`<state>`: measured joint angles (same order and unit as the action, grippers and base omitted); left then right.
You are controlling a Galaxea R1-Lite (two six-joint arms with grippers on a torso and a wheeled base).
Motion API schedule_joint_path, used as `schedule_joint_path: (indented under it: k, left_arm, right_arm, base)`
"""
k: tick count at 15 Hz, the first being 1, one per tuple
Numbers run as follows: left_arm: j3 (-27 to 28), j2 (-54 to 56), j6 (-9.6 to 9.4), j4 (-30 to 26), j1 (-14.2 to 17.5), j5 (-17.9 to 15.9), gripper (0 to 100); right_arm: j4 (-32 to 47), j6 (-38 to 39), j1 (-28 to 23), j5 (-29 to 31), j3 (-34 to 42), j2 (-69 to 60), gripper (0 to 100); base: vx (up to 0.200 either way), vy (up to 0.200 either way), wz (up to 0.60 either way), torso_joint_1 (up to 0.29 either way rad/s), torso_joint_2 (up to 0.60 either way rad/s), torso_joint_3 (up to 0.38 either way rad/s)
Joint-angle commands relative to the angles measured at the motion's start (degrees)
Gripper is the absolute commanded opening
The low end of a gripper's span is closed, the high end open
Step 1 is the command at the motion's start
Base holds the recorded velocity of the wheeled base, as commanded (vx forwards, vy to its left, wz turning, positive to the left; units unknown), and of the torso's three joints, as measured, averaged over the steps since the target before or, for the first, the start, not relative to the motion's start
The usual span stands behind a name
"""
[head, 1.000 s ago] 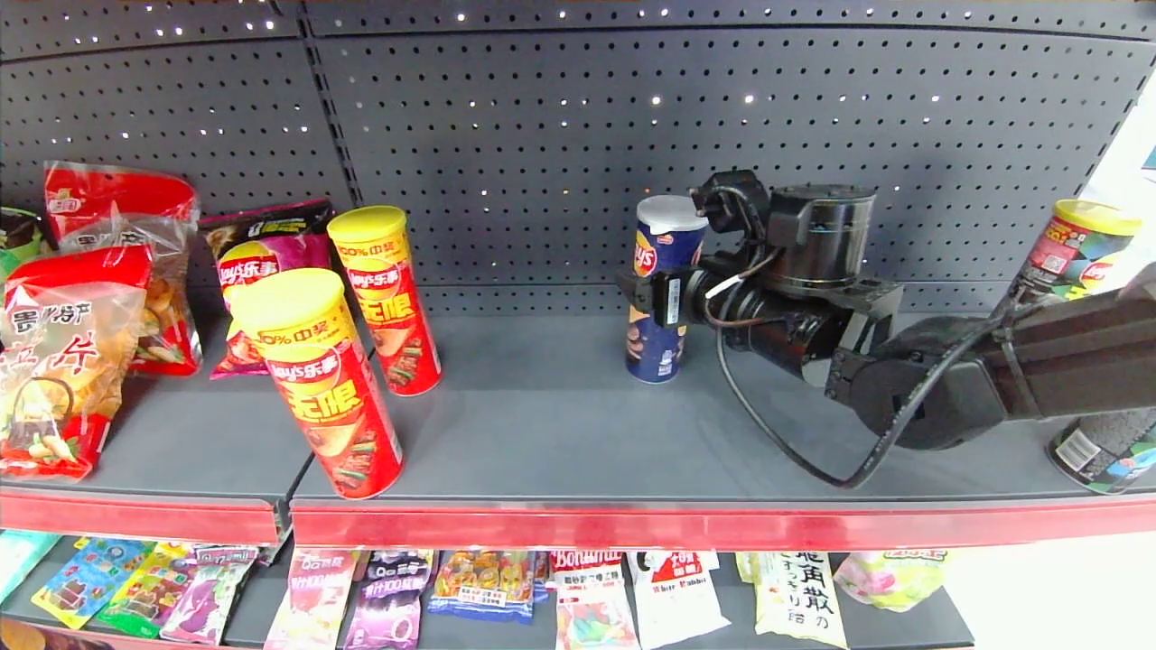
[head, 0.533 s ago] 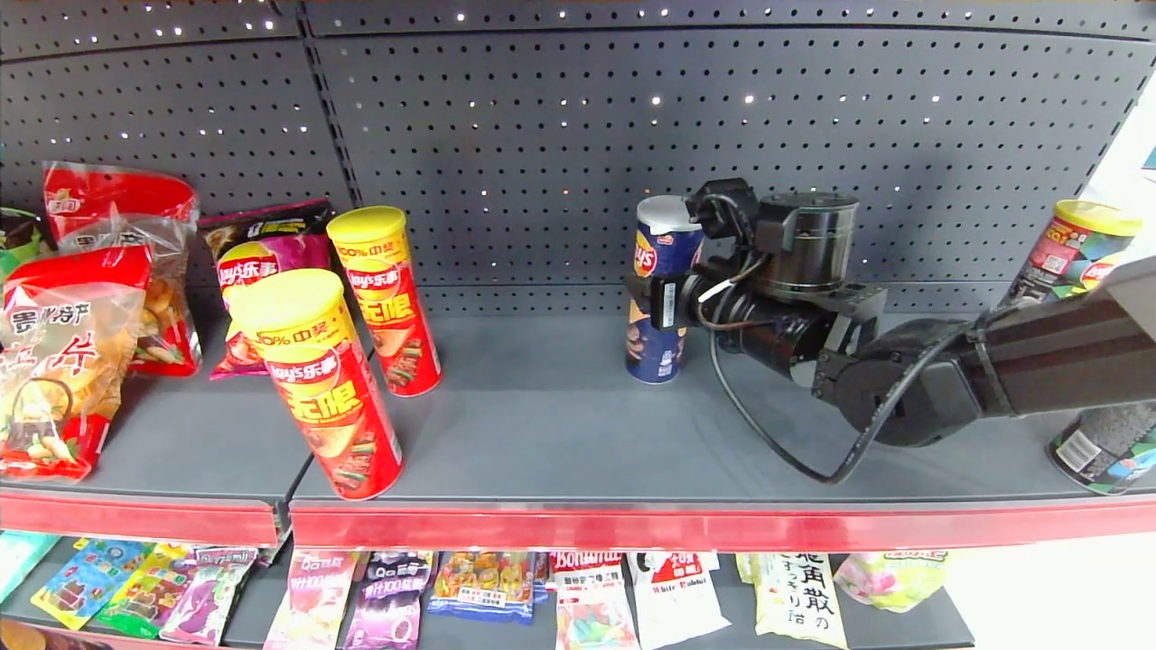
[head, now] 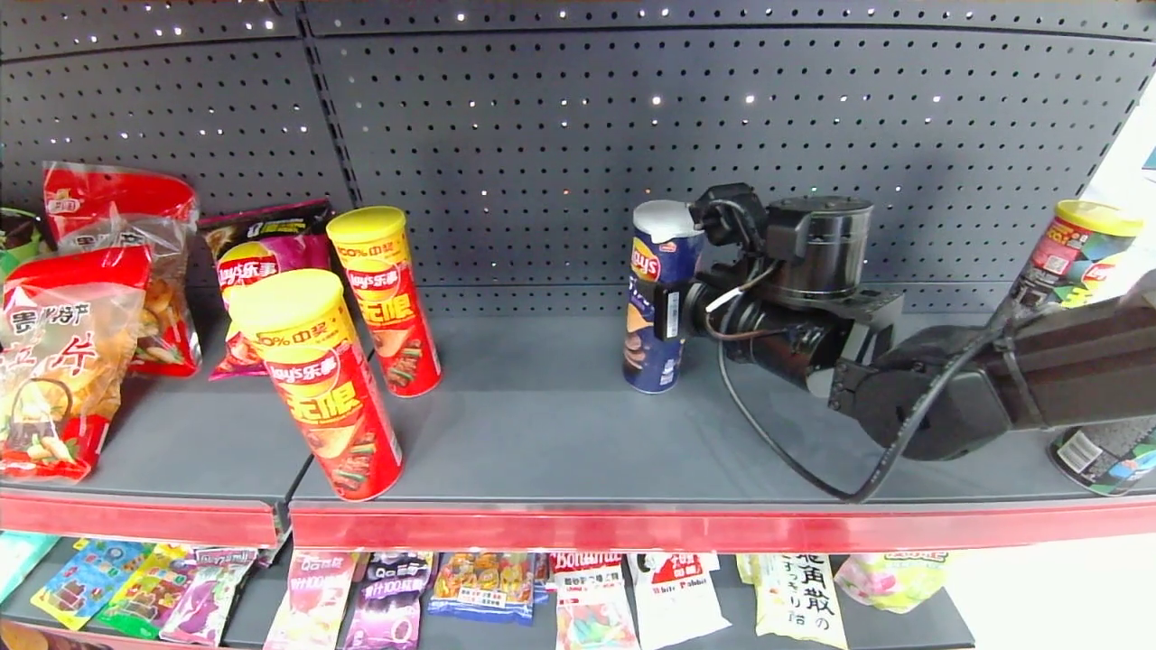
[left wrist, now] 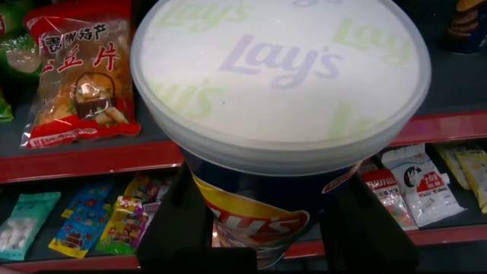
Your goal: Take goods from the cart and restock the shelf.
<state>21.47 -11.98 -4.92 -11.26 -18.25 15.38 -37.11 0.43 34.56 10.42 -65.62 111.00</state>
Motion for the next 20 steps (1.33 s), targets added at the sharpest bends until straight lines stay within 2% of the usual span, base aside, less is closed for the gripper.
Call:
schedule_joint_path:
  k: [1,5,7,8,9,10,12,14,17,20]
  left_arm:
    - [-0.4,0.2,0.0,0.0,0.0,-0.3,0]
    - [-0.7,0.2,0.18,0.1,-0.1,-0.7,0]
    - [-0.7,0.2,0.18,0.1,-0.1,-0.9,0]
    - [-0.7,0.2,0.18,0.1,-0.1,-1.0,0]
    - [-0.7,0.2,0.18,0.1,-0.1,-1.0,0]
    - [-0.7,0.2,0.27,0.1,-0.2,-1.0,0]
    - [-0.7,0.3,0.35,0.1,-0.2,-1.0,0]
    - [-0.6,0.2,0.27,0.1,-0.2,-1.0,0]
    - [-0.6,0.2,0.27,0.1,-0.2,-1.0,0]
    - [-0.6,0.2,0.27,0.1,-0.2,-1.0,0]
  right_arm:
    - [-0.2,-0.2,-0.3,-3.7,4.3,-6.9,0]
    - [0.2,-1.1,-1.6,-12.5,10.0,-14.3,0]
    - [0.2,-4.4,-4.6,-18.2,11.7,-15.9,0]
    - [0.2,-6.6,-6.5,-23.8,13.2,-17.1,0]
    - [0.2,-6.6,-6.5,-23.8,13.2,-17.1,0]
    - [0.3,-9.2,-9.2,-28.8,15.2,-18.4,0]
    - [1.0,-9.2,-9.2,-29.5,15.7,-19.0,0]
    - [7.5,-9.2,-9.2,-34.1,15.7,-22.1,0]
    - [9.5,-9.9,-10.2,-35.7,17.0,-22.8,0]
    - [9.5,-15.7,-12.1,-40.7,20.1,-21.3,0]
  base:
    - [0.0,0.0,0.0,0.0,0.0,0.0]
    - [0.0,0.0,0.0,0.0,0.0,0.0]
    - [0.0,0.0,0.0,0.0,0.0,0.0]
    - [0.0,0.0,0.0,0.0,0.0,0.0]
    - [0.0,0.0,0.0,0.0,0.0,0.0]
    - [0.0,0.0,0.0,0.0,0.0,0.0]
    - [0.0,0.0,0.0,0.0,0.0,0.0]
    - [0.0,0.0,0.0,0.0,0.0,0.0]
    - [0.0,0.0,0.0,0.0,0.0,0.0]
    - [0.0,0.0,0.0,0.0,0.0,0.0]
